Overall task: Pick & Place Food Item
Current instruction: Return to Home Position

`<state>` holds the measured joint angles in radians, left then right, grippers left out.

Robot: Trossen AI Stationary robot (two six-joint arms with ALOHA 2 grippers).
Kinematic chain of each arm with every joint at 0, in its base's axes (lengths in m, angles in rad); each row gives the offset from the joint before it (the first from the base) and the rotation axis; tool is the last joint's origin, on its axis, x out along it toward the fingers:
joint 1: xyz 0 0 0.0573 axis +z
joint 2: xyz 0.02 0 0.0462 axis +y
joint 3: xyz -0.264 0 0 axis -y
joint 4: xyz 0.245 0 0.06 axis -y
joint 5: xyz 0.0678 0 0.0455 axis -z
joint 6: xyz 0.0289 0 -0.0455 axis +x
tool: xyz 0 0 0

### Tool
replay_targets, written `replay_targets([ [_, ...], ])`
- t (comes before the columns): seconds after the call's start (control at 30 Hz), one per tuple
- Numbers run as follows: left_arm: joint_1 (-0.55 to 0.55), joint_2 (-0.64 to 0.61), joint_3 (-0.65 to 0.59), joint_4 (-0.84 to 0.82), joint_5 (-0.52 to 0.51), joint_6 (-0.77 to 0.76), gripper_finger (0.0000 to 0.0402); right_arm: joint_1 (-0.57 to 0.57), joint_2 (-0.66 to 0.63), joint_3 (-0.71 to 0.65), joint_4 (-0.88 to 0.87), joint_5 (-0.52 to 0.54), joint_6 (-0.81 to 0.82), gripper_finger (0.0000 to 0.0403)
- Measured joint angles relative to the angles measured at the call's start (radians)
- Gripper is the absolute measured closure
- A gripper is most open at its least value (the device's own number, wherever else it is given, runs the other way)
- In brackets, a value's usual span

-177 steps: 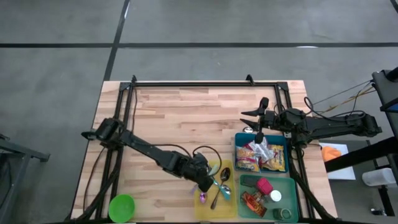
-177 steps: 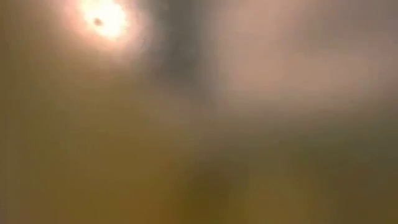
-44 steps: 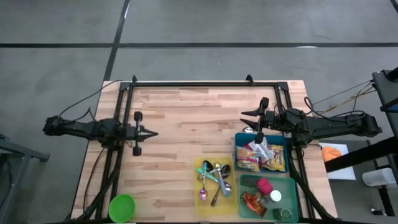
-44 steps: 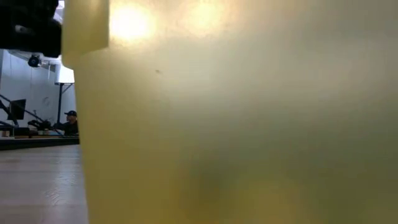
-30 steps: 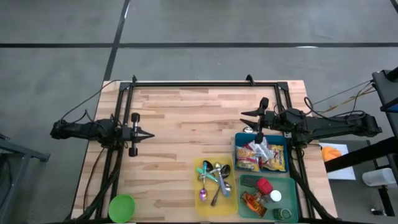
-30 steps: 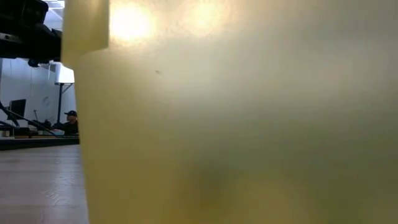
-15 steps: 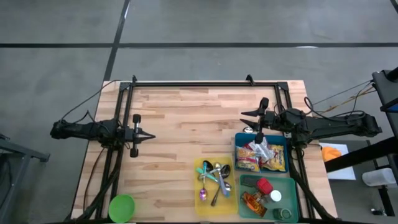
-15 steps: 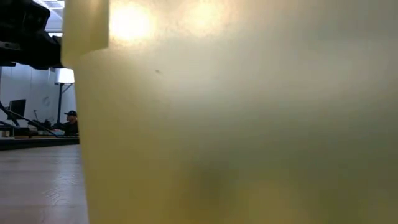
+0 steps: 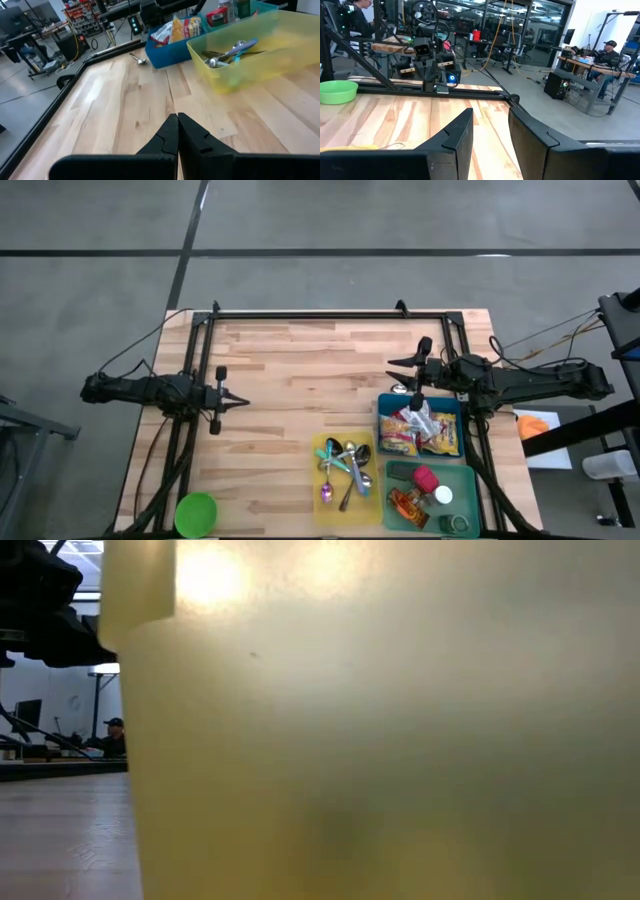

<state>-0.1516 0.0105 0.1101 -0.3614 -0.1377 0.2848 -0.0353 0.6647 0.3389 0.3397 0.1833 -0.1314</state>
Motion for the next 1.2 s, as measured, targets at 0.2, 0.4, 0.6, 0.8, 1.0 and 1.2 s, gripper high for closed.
replay_targets([
  [0.2, 0.0, 0.0, 0.0, -0.001, 0.0, 0.0, 0.0401, 0.0, 0.0, 0.0, 0.001, 0.0, -0.013, 0.0282],
  [0.4, 0.0, 0.0, 0.0, -0.002, 0.0, 0.0, 0.0401, 0.0, -0.011, -0.001, -0.001, -0.053, 0.004, 0.0282],
  [0.6, 0.0, 0.0, -0.001, -0.002, 0.0, 0.001, 0.0401, 0.0, -0.097, -0.034, -0.019, -0.171, -0.034, 0.0282],
  [0.8, 0.0, 0.0, -0.001, -0.003, 0.0, 0.003, 0.0401, -0.001, -0.249, -0.116, -0.023, -0.034, 0.001, 0.0282],
  [1.0, 0.0, 0.0, -0.001, -0.003, 0.0, 0.003, 0.0401, -0.001, -0.431, -0.2, -0.011, -0.026, 0.006, 0.0282],
  [1.2, 0.0, 0.0, -0.002, -0.003, 0.0, 0.003, 0.0401, -0.001, -0.604, -0.263, -0.035, -0.025, 0.009, 0.0282],
])
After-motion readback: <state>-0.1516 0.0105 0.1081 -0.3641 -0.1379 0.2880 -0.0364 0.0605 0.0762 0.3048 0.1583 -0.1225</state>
